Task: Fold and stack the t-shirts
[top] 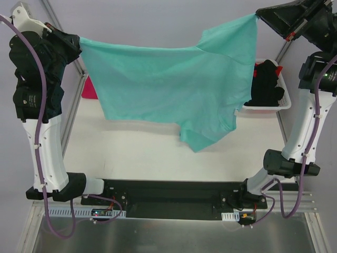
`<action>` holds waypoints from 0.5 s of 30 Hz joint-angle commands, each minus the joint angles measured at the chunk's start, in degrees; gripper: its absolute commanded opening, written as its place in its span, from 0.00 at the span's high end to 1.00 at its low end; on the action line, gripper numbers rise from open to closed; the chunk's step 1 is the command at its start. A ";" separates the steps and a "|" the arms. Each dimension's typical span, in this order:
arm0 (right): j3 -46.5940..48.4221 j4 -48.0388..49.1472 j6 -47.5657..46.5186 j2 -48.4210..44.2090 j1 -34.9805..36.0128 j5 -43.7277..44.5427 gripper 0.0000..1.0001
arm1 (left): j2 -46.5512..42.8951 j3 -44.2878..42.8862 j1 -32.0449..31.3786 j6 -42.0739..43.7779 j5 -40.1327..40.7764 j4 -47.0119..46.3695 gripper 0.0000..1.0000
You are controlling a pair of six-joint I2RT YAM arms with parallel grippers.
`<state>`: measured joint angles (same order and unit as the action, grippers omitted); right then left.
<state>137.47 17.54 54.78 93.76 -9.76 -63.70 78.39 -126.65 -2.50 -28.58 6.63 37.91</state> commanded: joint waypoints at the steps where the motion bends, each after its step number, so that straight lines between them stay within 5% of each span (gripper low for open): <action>1: -0.88 3.82 1.64 -2.35 -0.44 0.86 0.99 | -4.03 2.19 0.57 1.68 -0.39 -2.14 1.00; 10: -10.45 6.63 4.45 -12.62 -0.35 0.16 0.99 | -16.59 11.24 0.57 -0.16 -1.97 -1.79 1.00; 15: -13.01 0.40 0.68 -22.73 -0.35 0.77 0.99 | -24.84 13.97 0.57 -1.48 -2.24 0.05 1.00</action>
<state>124.01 17.63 57.19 81.19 -9.78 -63.64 59.40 -113.03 -2.50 -28.77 5.72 39.07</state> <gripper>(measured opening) 0.012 0.009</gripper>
